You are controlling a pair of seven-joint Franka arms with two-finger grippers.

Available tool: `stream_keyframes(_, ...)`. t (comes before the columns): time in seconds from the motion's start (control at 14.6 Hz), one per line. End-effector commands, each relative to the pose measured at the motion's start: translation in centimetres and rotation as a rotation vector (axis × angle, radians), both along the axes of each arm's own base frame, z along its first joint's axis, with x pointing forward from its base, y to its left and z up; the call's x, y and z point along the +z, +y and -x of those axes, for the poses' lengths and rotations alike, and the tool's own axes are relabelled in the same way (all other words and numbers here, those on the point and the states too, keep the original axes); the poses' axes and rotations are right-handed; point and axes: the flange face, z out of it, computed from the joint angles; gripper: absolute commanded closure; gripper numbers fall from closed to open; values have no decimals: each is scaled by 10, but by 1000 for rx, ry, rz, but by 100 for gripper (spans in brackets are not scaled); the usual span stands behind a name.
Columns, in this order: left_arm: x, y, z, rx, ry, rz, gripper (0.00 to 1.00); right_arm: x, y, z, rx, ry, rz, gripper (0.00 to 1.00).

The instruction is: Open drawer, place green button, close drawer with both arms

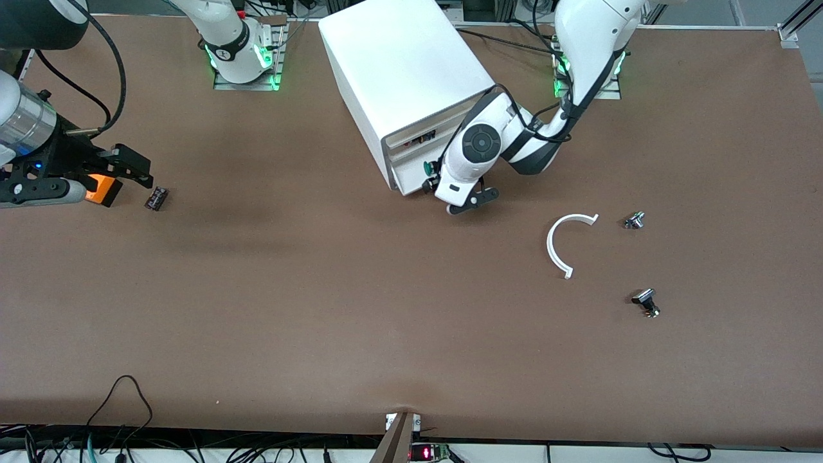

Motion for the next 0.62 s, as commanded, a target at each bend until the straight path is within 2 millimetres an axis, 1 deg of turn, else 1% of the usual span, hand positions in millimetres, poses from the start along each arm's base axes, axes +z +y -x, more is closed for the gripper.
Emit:
stream_keyframes(0.0, 7, -8, 21, -19, -9, -19, 2, 4, -8, 6, -16, -5, 7, 1)
stream_keyframes(0.07, 6, -11, 27, -27, -1, -18, 2, 4, -8, 6, -17, -4, 6, 1)
stream_keyframes(0.27, 6, -20, 38, -26, 14, -13, 2, 24, -7, 5, -9, -42, 1, 1)
stream_keyframes(0.41, 4, -23, 43, -36, 27, -18, 1, 24, -7, 6, -5, -36, 2, 1)
stream_keyframes(0.55, 5, -25, 47, -44, 36, -22, 1, 31, -8, 8, 5, -51, 2, 1)
